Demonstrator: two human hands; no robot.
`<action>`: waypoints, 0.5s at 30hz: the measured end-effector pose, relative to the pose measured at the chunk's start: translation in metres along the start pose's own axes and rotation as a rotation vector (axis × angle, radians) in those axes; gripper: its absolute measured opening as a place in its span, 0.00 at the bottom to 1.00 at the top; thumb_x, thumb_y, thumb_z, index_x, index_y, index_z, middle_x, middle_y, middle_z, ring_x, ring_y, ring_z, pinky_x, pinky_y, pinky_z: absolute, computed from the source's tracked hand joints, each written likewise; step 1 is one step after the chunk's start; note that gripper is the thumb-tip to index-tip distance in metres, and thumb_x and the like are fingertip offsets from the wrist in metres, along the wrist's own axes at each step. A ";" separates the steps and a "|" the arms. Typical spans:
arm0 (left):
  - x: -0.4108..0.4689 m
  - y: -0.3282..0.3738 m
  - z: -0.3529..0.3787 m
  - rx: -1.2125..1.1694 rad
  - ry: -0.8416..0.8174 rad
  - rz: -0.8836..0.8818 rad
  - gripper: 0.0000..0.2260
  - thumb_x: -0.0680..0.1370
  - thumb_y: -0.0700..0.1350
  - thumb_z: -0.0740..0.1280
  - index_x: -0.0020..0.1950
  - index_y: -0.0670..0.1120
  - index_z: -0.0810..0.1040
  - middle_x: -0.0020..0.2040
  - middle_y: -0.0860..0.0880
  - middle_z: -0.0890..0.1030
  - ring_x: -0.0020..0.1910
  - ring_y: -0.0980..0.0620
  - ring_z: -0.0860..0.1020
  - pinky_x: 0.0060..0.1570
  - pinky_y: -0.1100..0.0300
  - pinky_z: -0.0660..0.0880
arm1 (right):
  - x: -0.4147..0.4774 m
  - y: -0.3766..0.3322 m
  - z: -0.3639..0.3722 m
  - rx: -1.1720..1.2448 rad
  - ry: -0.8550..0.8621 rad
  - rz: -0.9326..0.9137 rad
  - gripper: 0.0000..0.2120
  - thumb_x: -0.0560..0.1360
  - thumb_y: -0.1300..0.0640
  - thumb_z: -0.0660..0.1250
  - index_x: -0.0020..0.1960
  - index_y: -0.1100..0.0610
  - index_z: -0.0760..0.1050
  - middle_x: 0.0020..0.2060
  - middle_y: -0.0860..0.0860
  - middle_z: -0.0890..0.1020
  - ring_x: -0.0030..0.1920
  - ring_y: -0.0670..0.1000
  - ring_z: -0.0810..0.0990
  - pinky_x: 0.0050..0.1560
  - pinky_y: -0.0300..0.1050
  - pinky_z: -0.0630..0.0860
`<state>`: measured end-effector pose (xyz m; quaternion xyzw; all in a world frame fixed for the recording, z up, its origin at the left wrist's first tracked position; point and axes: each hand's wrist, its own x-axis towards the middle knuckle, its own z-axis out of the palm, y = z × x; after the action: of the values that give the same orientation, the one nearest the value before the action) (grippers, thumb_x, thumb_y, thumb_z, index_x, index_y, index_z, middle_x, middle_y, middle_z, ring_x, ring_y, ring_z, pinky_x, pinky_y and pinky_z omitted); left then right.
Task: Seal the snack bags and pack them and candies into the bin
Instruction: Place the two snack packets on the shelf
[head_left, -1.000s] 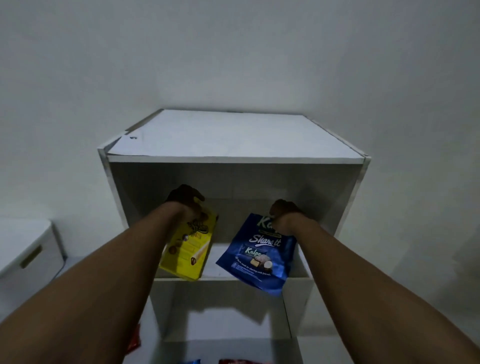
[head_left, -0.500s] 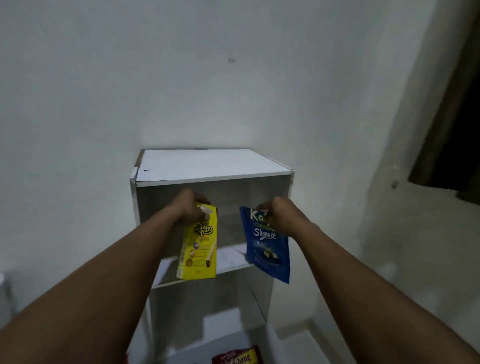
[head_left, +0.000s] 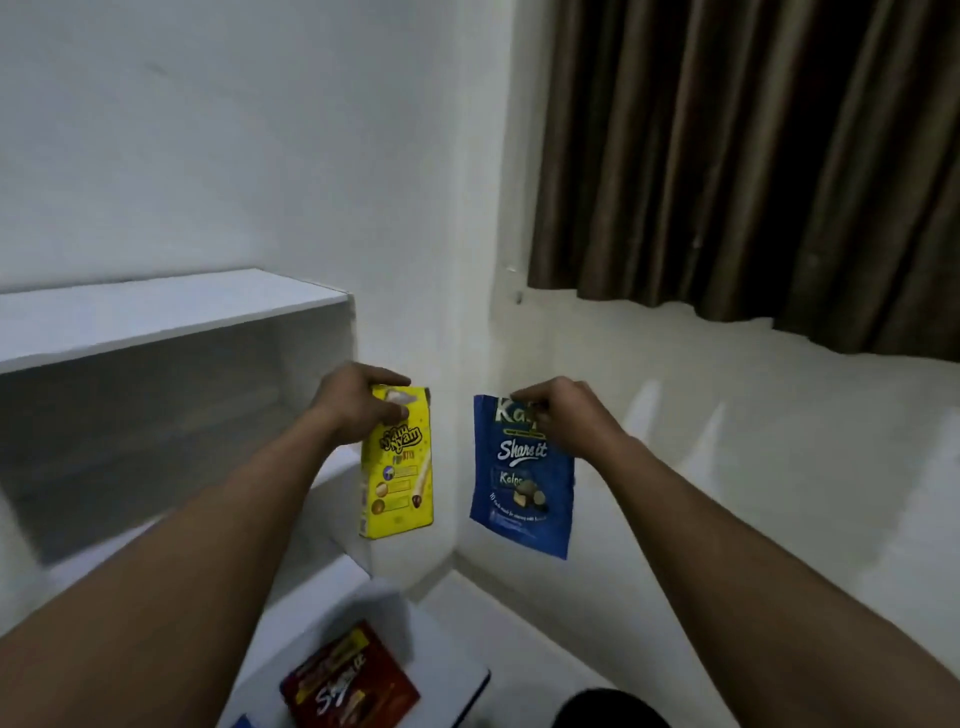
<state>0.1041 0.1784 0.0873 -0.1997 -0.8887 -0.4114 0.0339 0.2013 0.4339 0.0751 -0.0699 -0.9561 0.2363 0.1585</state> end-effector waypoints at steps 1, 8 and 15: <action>0.001 0.008 0.018 -0.001 -0.013 0.018 0.21 0.68 0.40 0.78 0.60 0.50 0.83 0.52 0.47 0.84 0.50 0.50 0.81 0.51 0.62 0.74 | -0.008 0.016 -0.004 -0.009 0.010 0.037 0.19 0.79 0.65 0.61 0.65 0.52 0.79 0.60 0.54 0.82 0.56 0.53 0.81 0.58 0.44 0.78; 0.015 0.036 0.154 -0.027 -0.180 0.080 0.23 0.70 0.43 0.77 0.64 0.50 0.81 0.61 0.47 0.82 0.61 0.48 0.78 0.56 0.60 0.71 | -0.054 0.136 0.001 0.003 0.059 0.290 0.18 0.80 0.63 0.59 0.65 0.51 0.79 0.58 0.53 0.83 0.52 0.53 0.82 0.52 0.45 0.79; 0.025 0.024 0.311 -0.058 -0.312 0.056 0.21 0.70 0.41 0.76 0.63 0.48 0.81 0.60 0.48 0.83 0.60 0.50 0.79 0.55 0.66 0.67 | -0.082 0.270 0.055 -0.020 0.009 0.454 0.19 0.80 0.62 0.59 0.66 0.50 0.79 0.61 0.52 0.83 0.59 0.55 0.80 0.55 0.45 0.76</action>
<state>0.1224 0.4326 -0.0951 -0.2866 -0.8650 -0.3999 -0.0987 0.2759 0.6306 -0.1211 -0.2860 -0.9173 0.2563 0.1049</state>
